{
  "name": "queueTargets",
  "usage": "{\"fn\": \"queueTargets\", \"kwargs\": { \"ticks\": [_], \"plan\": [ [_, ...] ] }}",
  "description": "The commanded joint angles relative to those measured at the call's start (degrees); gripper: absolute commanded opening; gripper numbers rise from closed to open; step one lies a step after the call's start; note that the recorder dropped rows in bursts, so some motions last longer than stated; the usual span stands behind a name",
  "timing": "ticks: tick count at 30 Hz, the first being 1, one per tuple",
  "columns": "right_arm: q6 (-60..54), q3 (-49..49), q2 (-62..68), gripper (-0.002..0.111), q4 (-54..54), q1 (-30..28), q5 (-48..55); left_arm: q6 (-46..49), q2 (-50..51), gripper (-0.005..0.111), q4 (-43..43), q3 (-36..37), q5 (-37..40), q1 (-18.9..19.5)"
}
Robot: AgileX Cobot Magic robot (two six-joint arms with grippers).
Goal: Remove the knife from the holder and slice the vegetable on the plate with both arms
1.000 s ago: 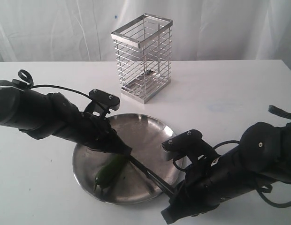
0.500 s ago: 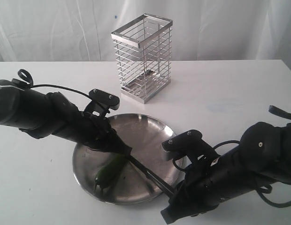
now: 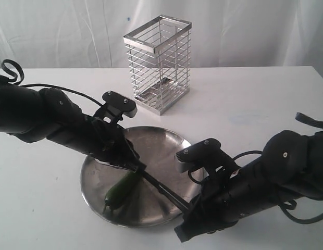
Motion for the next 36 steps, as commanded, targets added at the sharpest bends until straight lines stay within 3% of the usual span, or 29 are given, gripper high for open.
{"fn": "queueTargets", "kwargs": {
  "ticks": [1,23,29,36],
  "plan": [
    [-0.66,-0.26,0.38,0.000,0.49,0.13,-0.52,0.02,-0.43,0.024,1.44,1.24,2.59,-0.05],
    [-0.89,-4.95,5.68,0.000,0.76,0.13,1.37,-0.24,-0.79,0.024,1.88,2.45,0.18,-0.05],
    [-0.89,-4.95,5.79,0.000,0.76,0.13,1.53,-0.24,-5.55,0.024,1.99,2.45,-1.61,1.33],
    [-0.89,-4.95,5.79,0.000,0.76,0.13,1.86,-0.24,-2.97,0.024,1.86,2.45,-4.44,2.10]
  ]
}}
